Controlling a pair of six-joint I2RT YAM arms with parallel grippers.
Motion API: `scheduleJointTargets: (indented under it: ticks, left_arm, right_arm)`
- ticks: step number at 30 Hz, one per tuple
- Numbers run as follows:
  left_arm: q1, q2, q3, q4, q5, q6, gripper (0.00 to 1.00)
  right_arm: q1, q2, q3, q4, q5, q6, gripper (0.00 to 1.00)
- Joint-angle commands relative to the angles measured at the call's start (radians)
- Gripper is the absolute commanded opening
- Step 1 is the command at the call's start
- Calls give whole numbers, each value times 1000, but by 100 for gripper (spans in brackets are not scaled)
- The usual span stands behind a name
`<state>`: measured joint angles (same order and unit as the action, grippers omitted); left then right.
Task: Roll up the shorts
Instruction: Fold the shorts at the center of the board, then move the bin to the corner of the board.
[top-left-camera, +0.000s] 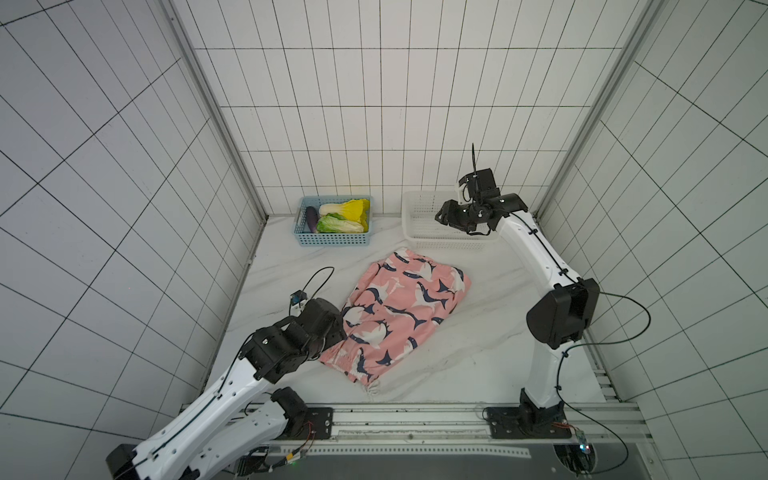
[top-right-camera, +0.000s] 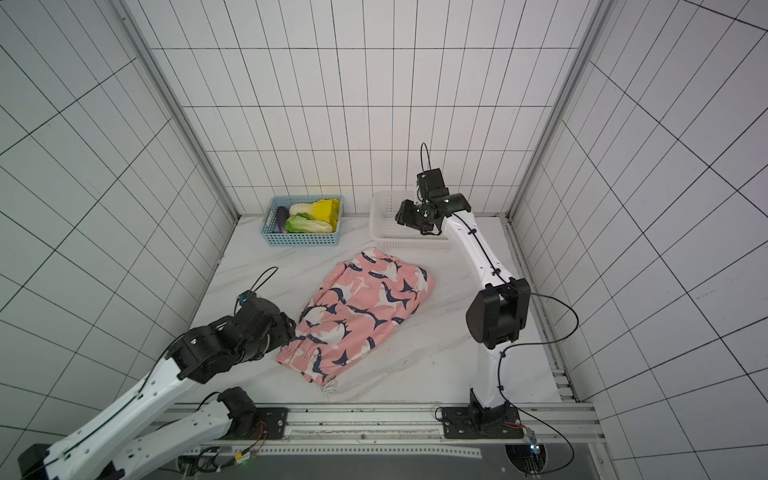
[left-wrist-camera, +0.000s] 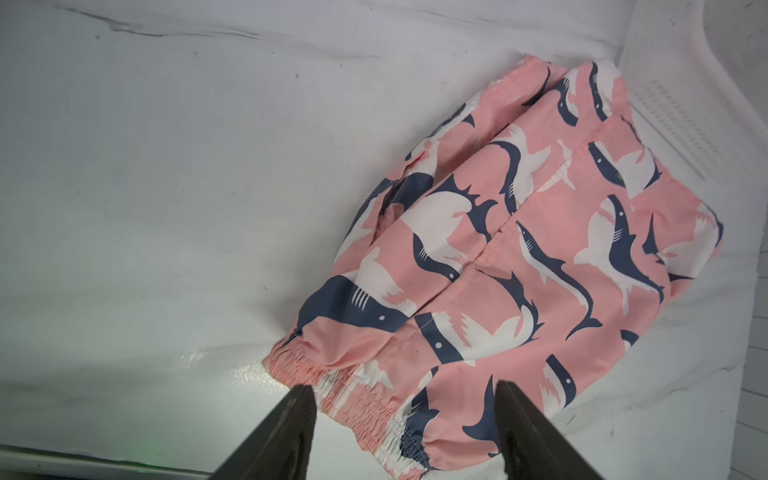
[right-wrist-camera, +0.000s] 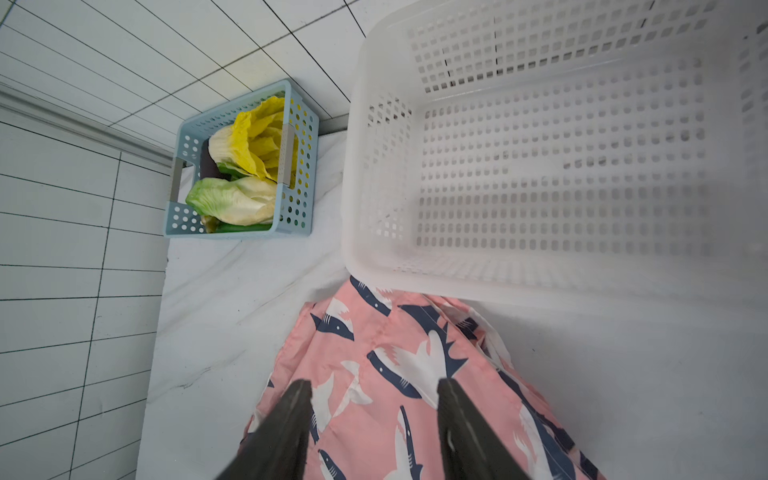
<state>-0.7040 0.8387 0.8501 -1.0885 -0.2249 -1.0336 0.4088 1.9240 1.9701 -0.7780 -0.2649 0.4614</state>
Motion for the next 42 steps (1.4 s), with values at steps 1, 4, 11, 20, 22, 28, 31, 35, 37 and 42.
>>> scheduleJointTargets:
  ticks: [1, 4, 11, 20, 22, 28, 31, 35, 37, 42]
  left_arm:
    - [-1, 89, 13, 106, 61, 170, 72]
    - [0, 149, 13, 122, 43, 197, 72]
    - [10, 175, -32, 173, 67, 221, 75]
    - [41, 183, -93, 145, 81, 182, 75]
    - [44, 179, -101, 146, 83, 171, 75]
    - [44, 175, -103, 137, 72, 140, 75]
    - [44, 170, -104, 136, 62, 132, 75]
    - [49, 171, -106, 137, 54, 131, 75]
    - [57, 177, -108, 141, 55, 133, 75]
    - [101, 201, -132, 170, 71, 138, 76]
  right_arm:
    - [-47, 12, -115, 85, 4, -2, 52]
    - [-54, 34, -91, 70, 45, -26, 52]
    - [-158, 125, 7, 51, 69, 27, 53]
    - [-323, 384, 284, -62, 44, 74, 52]
    - [-338, 435, 346, -85, 61, 79, 53]
    - [-403, 500, 435, -124, 151, 110, 52]
    - [-438, 500, 440, -124, 188, 127, 52]
    - [-485, 488, 433, -124, 240, 150, 52]
    - [-508, 478, 422, -127, 252, 158, 52]
    - [-499, 369, 302, -49, 141, 141, 48]
